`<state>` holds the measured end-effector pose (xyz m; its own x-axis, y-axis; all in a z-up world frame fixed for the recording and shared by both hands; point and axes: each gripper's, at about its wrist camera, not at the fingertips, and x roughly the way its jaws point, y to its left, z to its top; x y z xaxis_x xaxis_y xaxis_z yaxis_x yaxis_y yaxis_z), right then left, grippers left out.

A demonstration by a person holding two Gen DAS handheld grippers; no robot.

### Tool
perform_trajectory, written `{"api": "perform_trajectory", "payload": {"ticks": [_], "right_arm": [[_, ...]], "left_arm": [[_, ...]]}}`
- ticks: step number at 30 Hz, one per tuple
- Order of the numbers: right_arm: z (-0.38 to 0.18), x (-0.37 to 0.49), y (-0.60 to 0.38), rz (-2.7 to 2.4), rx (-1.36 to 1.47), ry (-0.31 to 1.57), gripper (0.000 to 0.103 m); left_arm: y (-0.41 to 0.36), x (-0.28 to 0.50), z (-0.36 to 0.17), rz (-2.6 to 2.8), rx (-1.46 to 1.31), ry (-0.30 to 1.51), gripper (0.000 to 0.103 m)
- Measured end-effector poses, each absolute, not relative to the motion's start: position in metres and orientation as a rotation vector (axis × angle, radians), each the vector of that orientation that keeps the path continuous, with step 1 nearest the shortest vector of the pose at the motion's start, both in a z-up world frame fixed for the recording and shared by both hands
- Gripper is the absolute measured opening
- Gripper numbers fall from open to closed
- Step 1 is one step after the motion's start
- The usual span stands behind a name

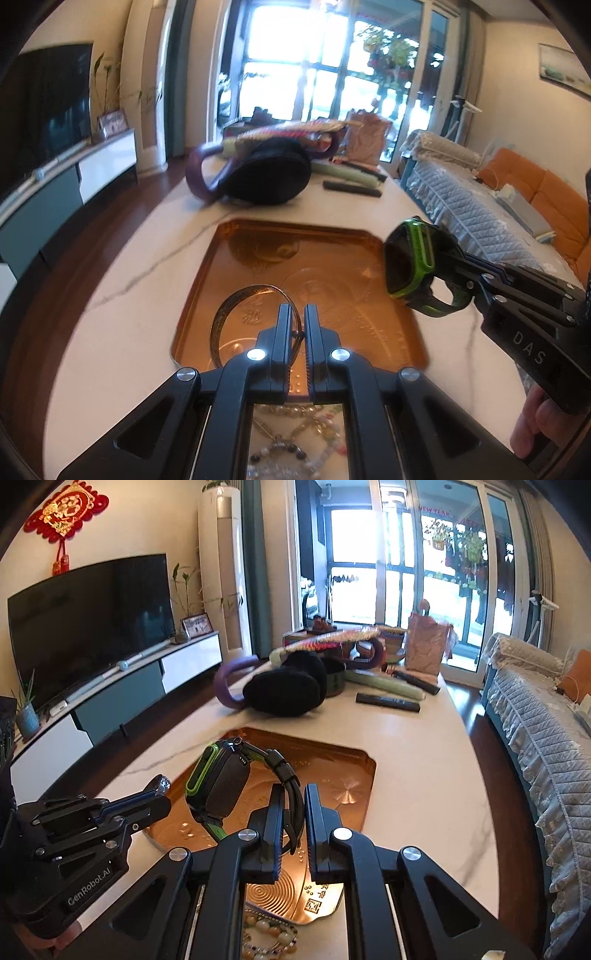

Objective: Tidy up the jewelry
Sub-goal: 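Carry the bangle with the left tool while the right tool carries the watch over the tray, then open the left tool dropping the bangle while the right tool releases the watch into the tray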

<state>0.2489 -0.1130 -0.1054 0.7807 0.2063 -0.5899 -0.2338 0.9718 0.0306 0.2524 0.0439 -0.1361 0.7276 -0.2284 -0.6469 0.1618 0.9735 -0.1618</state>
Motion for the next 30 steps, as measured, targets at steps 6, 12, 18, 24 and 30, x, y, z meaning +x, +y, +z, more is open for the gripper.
{"api": "perform_trajectory", "payload": {"ticks": [6, 12, 18, 24, 30], "right_arm": [[-0.142, 0.277, -0.114, 0.219, -0.034, 0.725, 0.01], [-0.169, 0.286, -0.114, 0.209, -0.011, 0.796, 0.01], [-0.18, 0.287, -0.113, 0.198, -0.005, 0.812, 0.01], [-0.167, 0.269, -0.119, 0.218, 0.017, 0.762, 0.038], [-0.136, 0.223, -0.149, 0.191, 0.048, 0.685, 0.095]], "left_arm": [[0.05, 0.289, -0.171, -0.166, -0.122, 0.833, 0.007], [0.055, 0.299, -0.191, -0.171, -0.148, 0.873, 0.006], [0.056, 0.296, -0.198, -0.203, -0.159, 0.91, 0.006], [0.052, 0.277, -0.182, -0.188, -0.114, 0.926, 0.053], [0.066, 0.219, -0.156, -0.185, -0.129, 0.856, 0.067]]}}
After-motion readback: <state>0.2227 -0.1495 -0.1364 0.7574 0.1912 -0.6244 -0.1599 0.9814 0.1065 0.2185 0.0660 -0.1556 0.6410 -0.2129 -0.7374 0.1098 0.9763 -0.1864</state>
